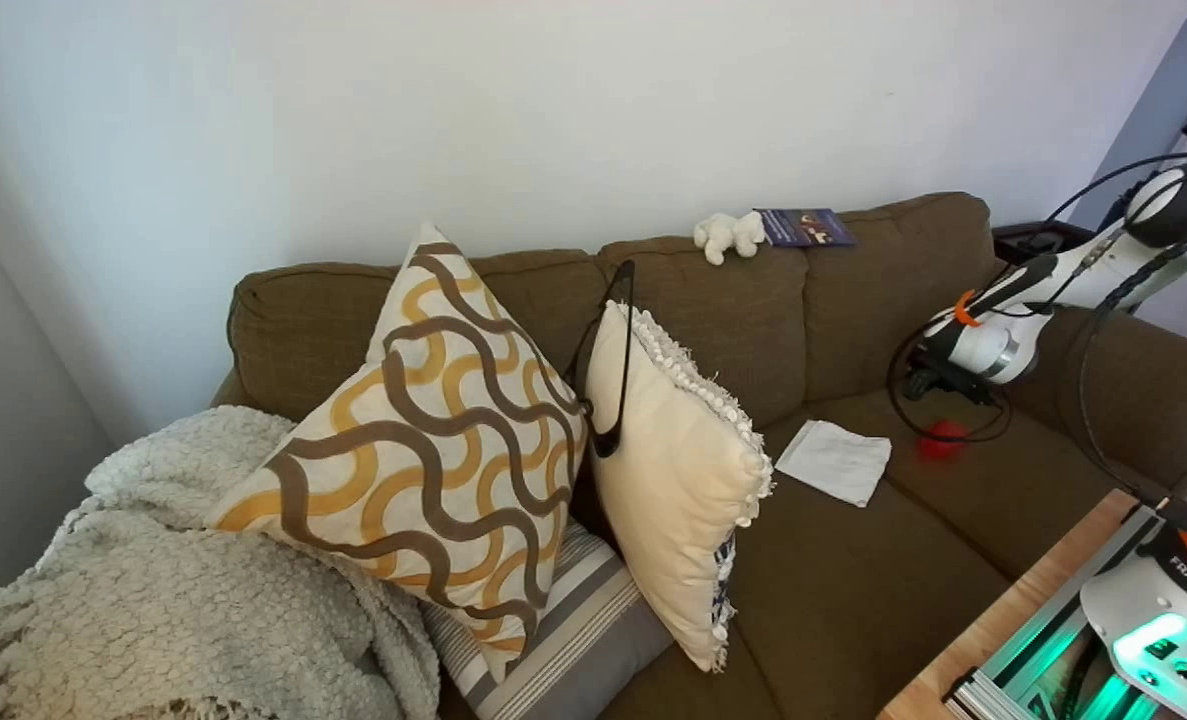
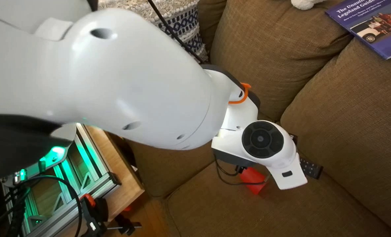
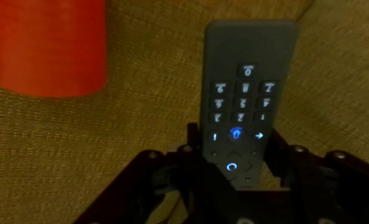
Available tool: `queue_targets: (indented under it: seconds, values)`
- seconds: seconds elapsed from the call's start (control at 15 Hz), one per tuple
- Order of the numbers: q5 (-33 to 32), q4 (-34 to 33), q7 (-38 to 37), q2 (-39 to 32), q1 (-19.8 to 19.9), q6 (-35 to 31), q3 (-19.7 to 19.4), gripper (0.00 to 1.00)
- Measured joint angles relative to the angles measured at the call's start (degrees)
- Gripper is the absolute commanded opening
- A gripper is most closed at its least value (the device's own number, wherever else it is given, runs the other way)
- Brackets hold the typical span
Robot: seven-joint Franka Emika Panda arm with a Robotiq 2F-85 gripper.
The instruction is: Put the black remote control on the white towel
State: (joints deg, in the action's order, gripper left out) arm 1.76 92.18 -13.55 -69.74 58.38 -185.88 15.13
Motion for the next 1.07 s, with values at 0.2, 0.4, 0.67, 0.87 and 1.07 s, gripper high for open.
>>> queue_targets:
  seconds: [0.2, 0.4, 0.67, 0.87, 1.07]
  values:
    - [-0.32, 9.45, 8.61, 3.36, 5.46, 1.55, 4.69, 0.26]
    - [-1.01, 19.15, 14.38, 6.7, 8.76, 3.26, 6.32, 0.26]
    - [-2.03, 29.39, 19.58, 12.53, 8.68, 6.67, 6.77, 0.26]
    - [-3.38, 33.88, 22.85, 16.49, 6.7, 7.31, 7.52, 0.51]
    - [-3.47, 33.75, 23.93, 17.98, 3.74, 8.92, 6.63, 0.51]
